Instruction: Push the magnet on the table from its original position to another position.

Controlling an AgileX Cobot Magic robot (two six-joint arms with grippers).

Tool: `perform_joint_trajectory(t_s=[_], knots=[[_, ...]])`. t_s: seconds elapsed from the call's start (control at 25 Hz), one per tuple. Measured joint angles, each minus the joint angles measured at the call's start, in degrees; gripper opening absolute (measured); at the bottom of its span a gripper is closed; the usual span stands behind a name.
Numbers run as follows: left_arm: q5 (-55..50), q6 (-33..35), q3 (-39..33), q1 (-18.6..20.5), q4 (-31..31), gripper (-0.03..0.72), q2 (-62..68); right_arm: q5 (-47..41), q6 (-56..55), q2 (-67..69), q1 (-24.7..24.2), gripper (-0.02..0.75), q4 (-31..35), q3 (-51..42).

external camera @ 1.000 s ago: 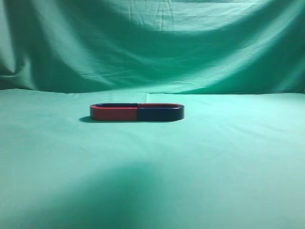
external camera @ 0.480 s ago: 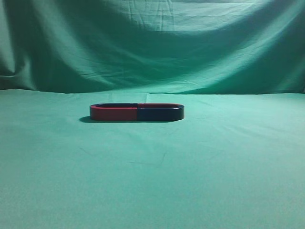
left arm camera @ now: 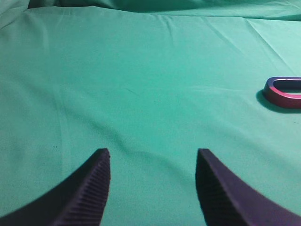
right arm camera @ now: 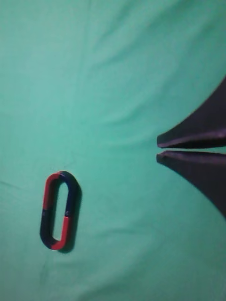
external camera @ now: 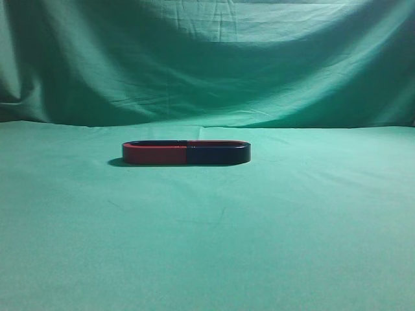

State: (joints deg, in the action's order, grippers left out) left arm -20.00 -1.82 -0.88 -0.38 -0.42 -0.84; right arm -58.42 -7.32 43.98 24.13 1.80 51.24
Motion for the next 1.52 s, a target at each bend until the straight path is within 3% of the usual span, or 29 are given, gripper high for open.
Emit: perform_joint_trajectory(t_s=[0.16, 0.32, 0.52, 0.84, 1.16, 1.52], knots=[[0.0, 0.0, 0.0, 0.0, 0.0, 0.372, 0.0, 6.4, 0.0, -3.0, 0.0, 0.0, -2.4, -3.9], [0.0, 0.0, 0.0, 0.0, 0.0, 0.372, 0.0, 18.1, 0.1, -8.8, -1.2, 0.0, -5.9, -11.6], [0.0, 0.0, 0.0, 0.0, 0.0, 0.372, 0.0, 29.2, 0.1, -19.1, -9.7, 0.0, -6.6, -22.5], [0.0, 0.0, 0.0, 0.0, 0.0, 0.372, 0.0, 34.7, 0.1, -37.1, -23.3, 0.0, -6.9, -40.2], [0.0, 0.0, 0.0, 0.0, 0.0, 0.372, 0.0, 35.9, 0.1, -44.5, -24.4, 0.0, -7.0, -51.7], [0.0, 0.0, 0.0, 0.0, 0.0, 0.372, 0.0, 35.8, 0.1, -44.7, -24.5, 0.0, -7.0, -52.7]])
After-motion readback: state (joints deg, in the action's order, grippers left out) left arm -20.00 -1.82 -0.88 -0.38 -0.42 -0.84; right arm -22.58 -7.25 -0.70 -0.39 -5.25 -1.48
